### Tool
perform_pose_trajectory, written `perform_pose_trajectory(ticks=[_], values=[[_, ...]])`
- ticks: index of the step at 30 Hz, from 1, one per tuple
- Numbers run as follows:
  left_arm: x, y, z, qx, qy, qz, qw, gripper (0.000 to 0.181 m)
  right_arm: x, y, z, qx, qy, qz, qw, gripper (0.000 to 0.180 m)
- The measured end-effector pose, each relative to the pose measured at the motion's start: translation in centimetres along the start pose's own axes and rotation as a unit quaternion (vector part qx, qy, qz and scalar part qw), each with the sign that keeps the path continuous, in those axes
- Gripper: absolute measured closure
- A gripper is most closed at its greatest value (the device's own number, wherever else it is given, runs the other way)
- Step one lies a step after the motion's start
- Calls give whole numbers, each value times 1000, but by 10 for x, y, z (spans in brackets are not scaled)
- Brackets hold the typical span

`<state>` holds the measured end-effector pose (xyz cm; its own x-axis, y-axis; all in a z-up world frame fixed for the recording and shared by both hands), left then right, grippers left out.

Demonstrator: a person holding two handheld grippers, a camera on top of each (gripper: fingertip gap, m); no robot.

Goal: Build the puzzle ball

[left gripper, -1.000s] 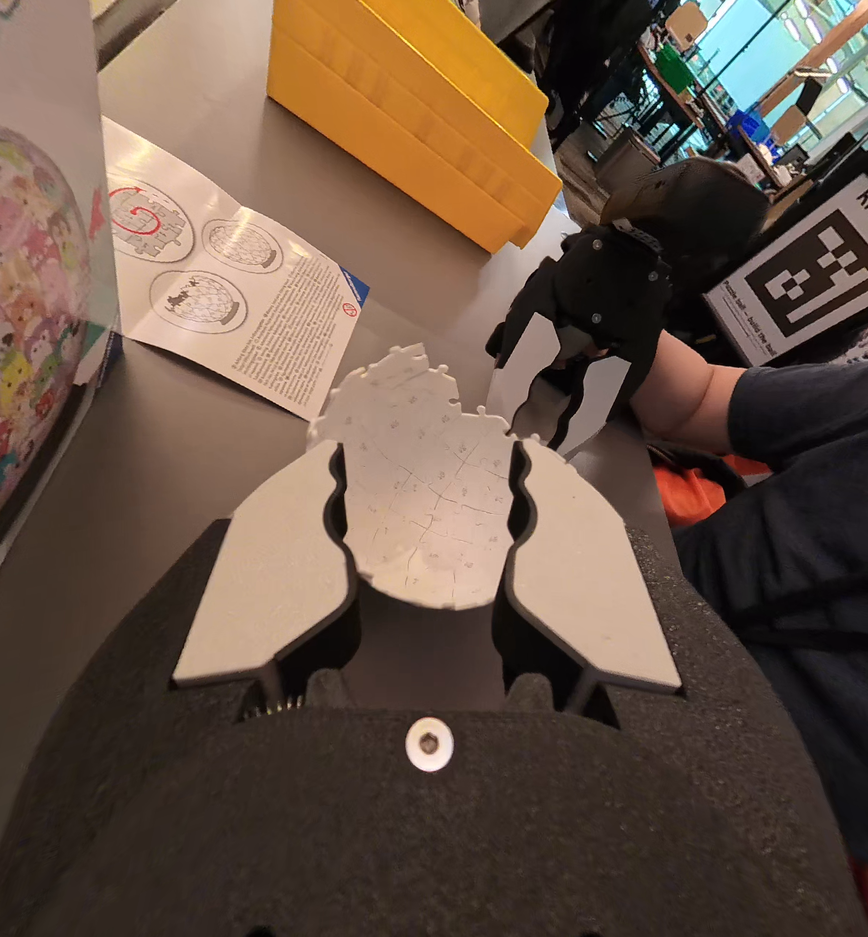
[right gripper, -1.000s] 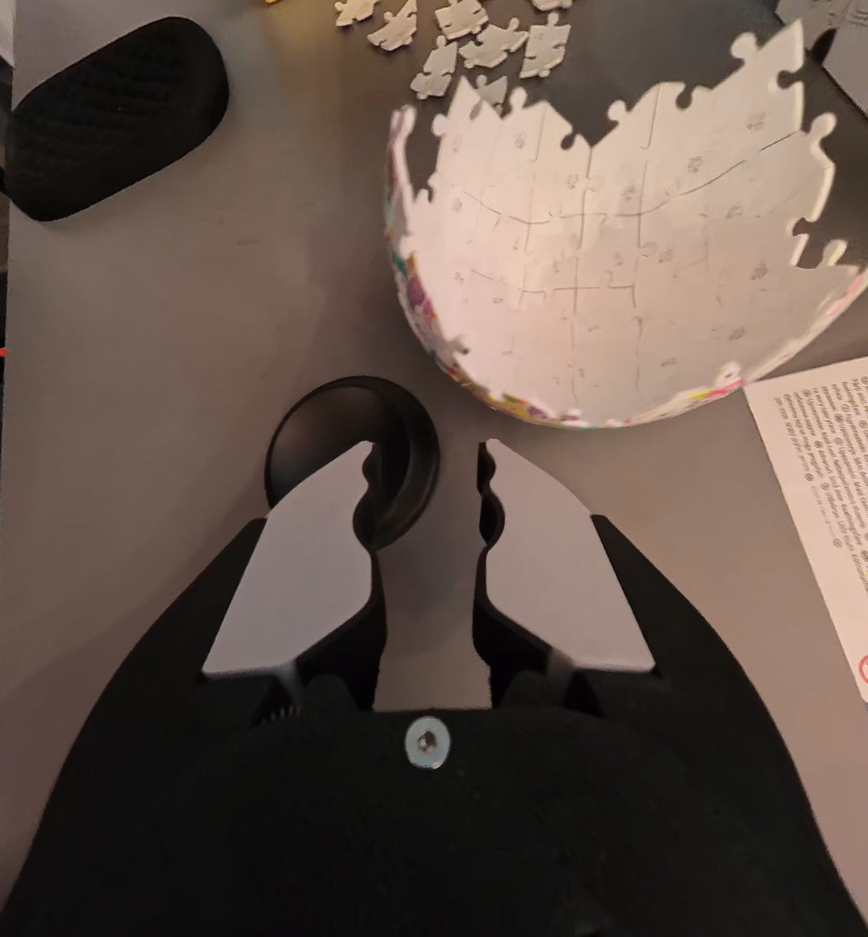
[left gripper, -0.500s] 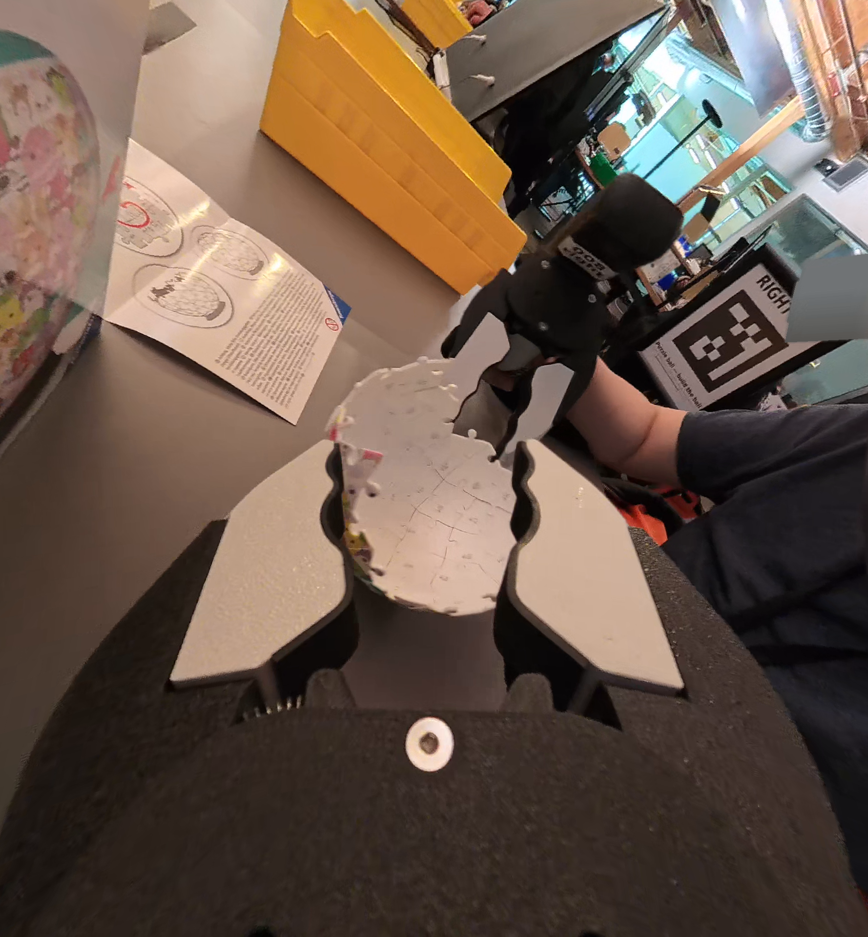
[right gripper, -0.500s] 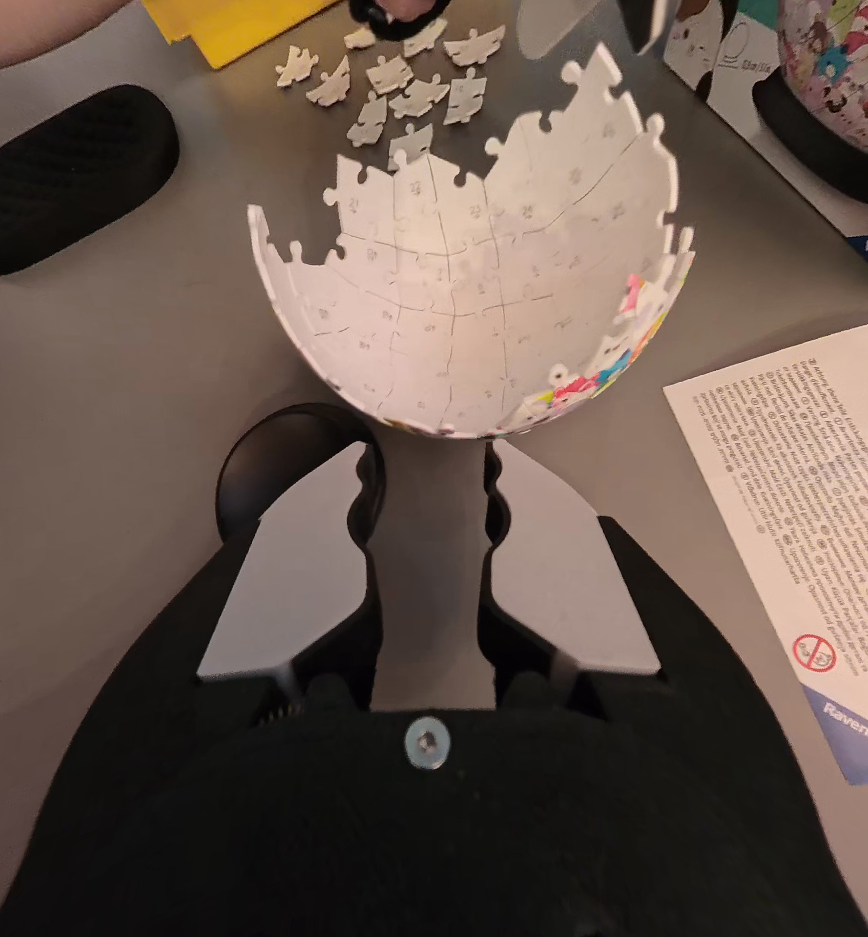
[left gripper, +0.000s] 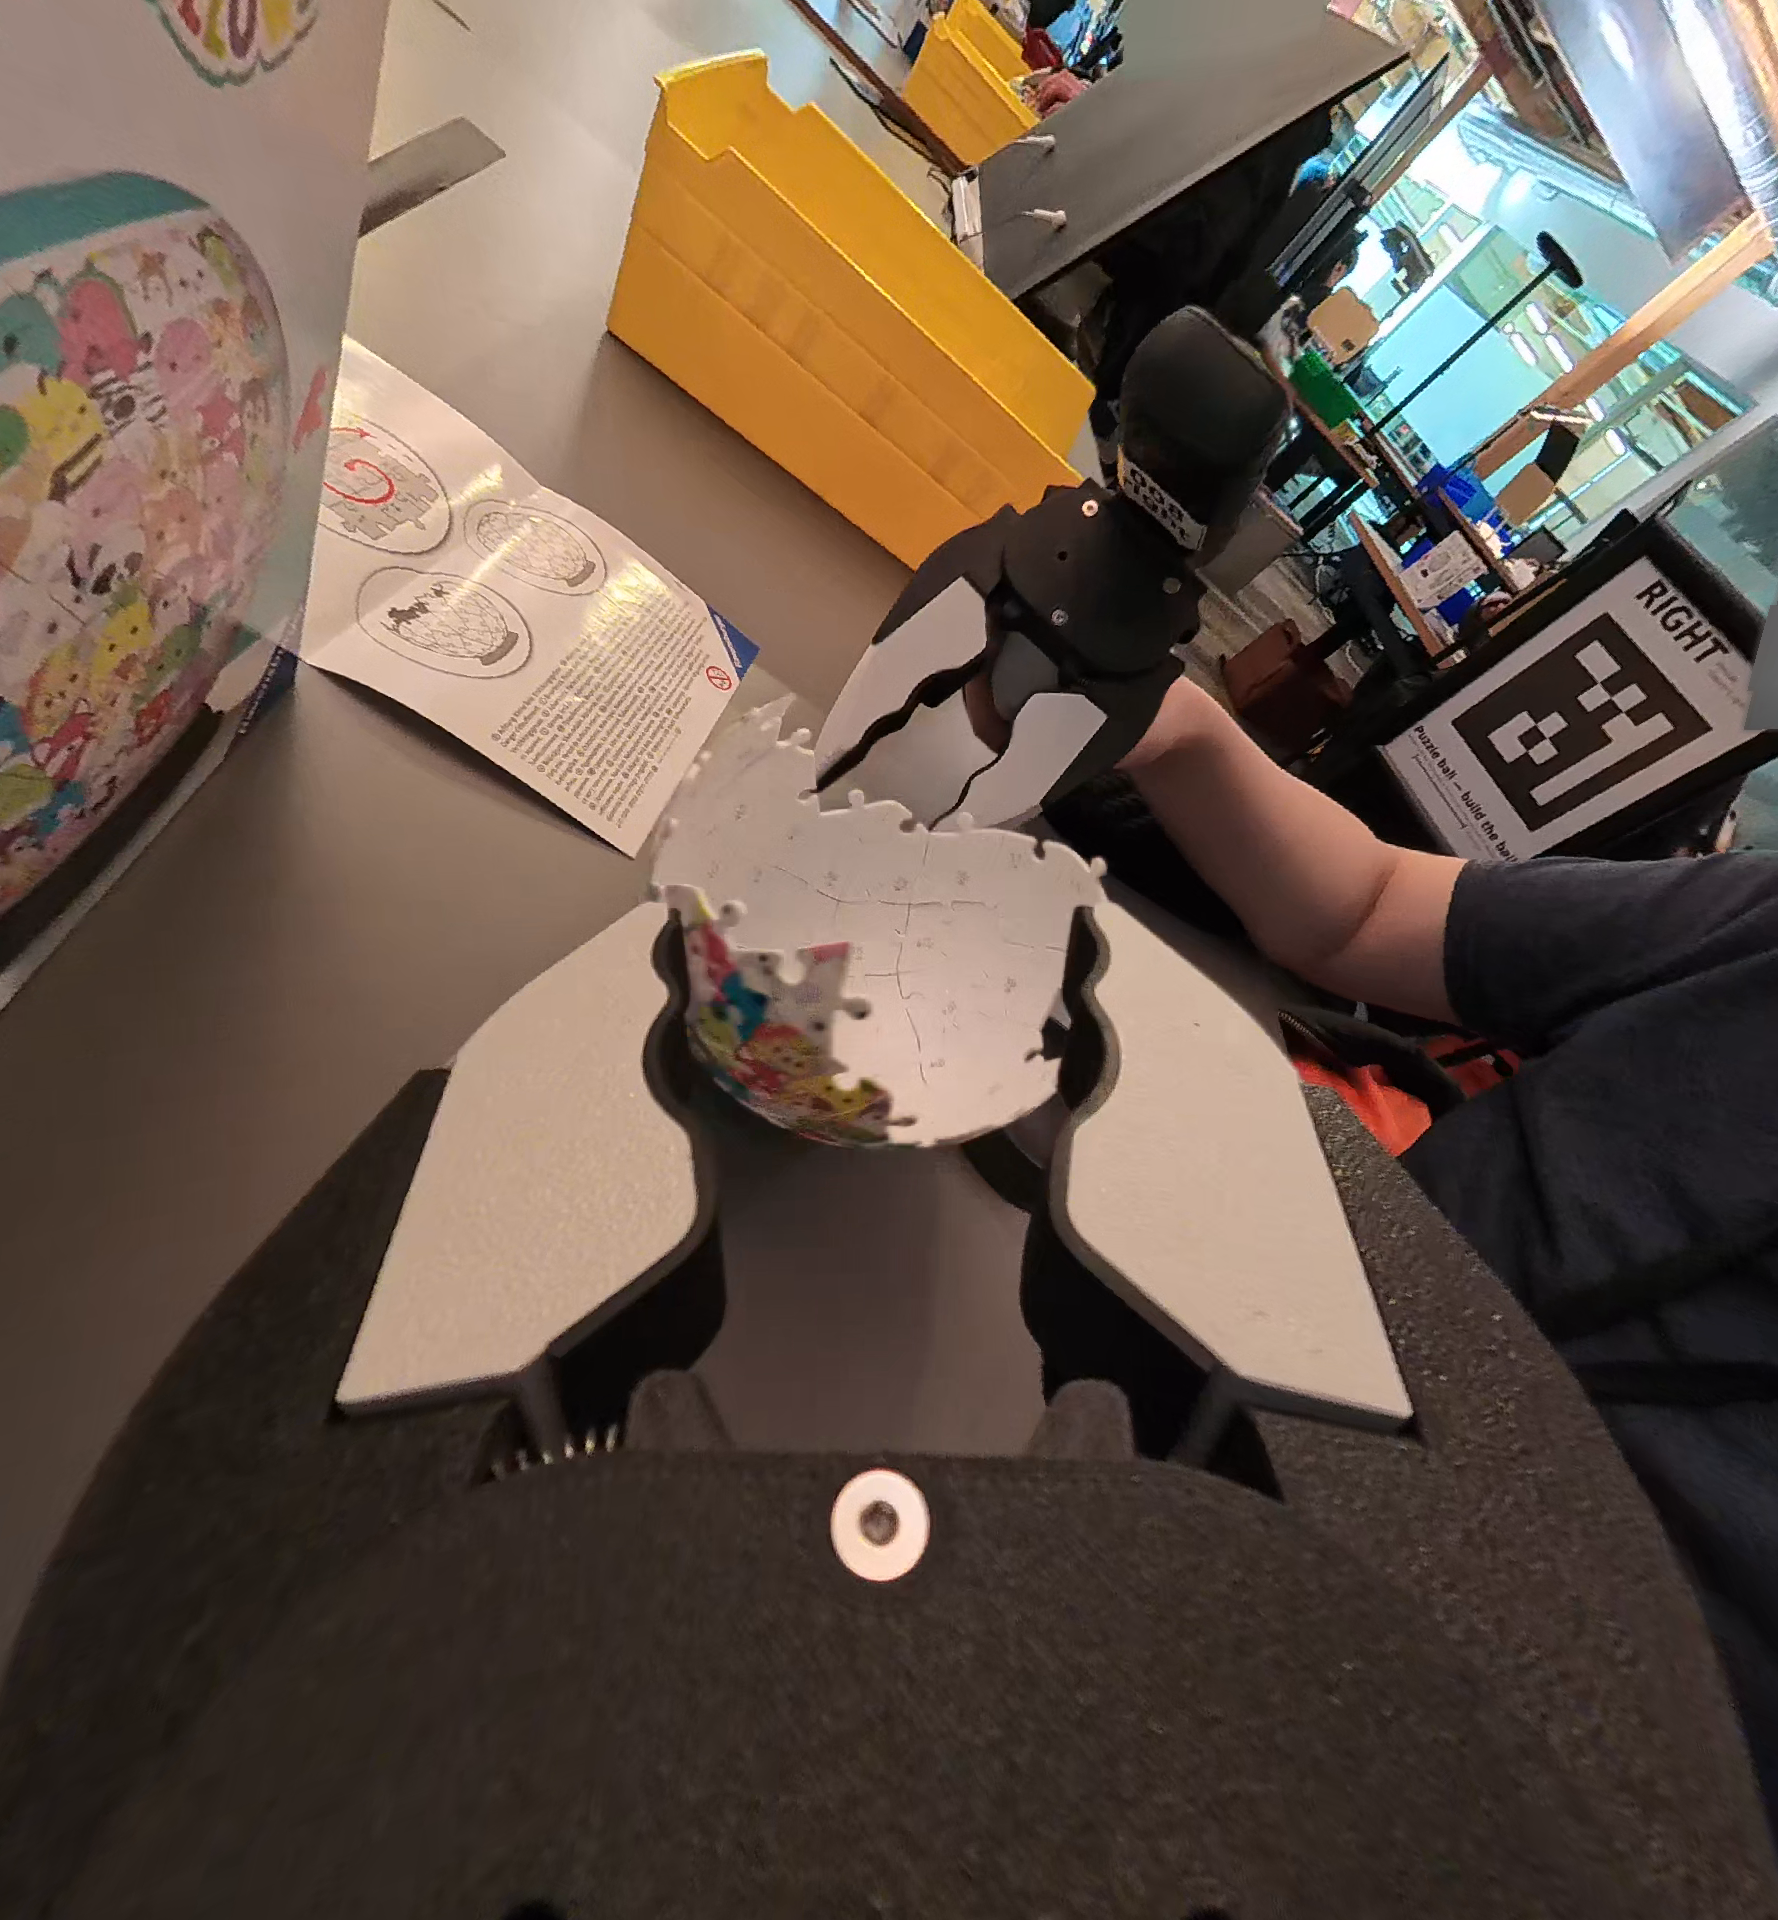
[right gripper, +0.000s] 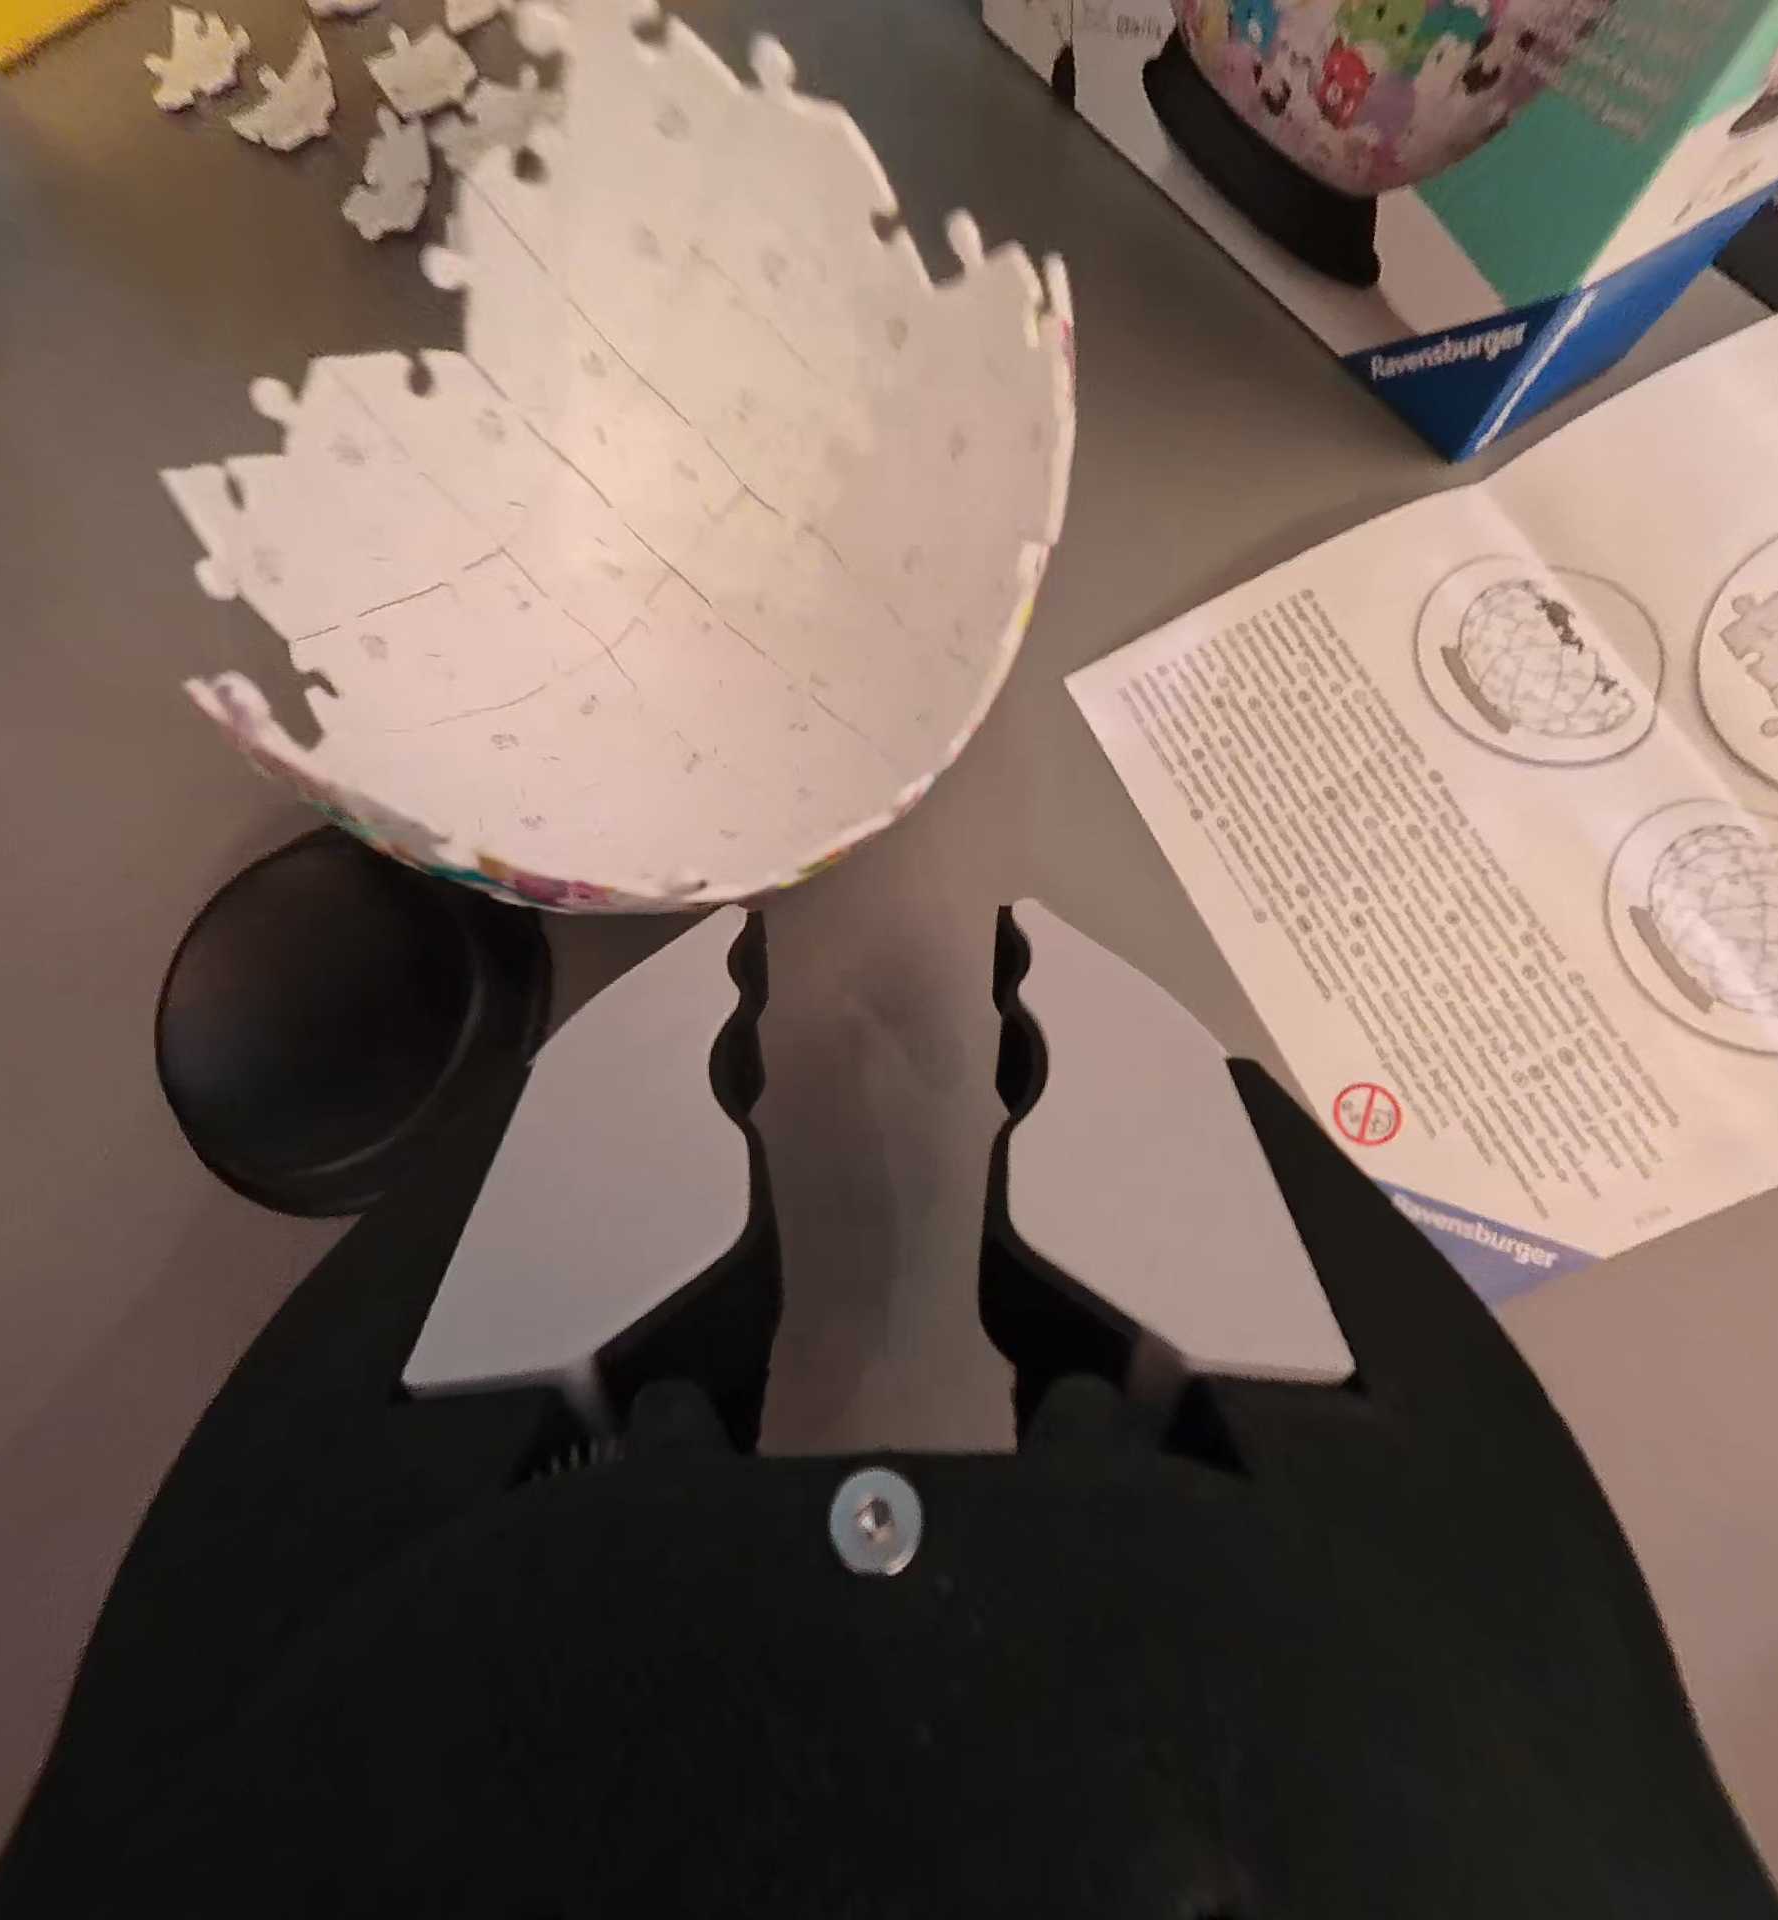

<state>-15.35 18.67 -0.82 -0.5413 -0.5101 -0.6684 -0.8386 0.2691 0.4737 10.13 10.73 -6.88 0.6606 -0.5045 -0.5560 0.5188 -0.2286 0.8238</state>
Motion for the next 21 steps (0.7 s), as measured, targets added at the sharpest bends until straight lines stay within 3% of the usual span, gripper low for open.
perform_pose_trajectory(ticks=[9,14,21], values=[[7,0,3,7,14,-19,1000,111,22,4,9,-6,-18,69,997,136],[15,-7,2,32,20,-16,999,112,19,7,23,-61,-20,25,998,136],[29,-6,-10,7,9,-24,1000,114,15,1,22,-45,-9,17,999,136]])
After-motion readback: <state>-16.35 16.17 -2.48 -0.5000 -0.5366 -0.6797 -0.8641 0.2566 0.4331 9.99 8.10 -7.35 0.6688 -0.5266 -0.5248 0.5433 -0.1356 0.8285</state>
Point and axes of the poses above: each gripper's, where its closed fingertips meet, y back along the fingers, x out of its underside, z = x × y across the jaws, the point moved 9 cm from there along y, back along the fingers, and after that the axes turned 13 degrees about z, right-handed, at the moved point
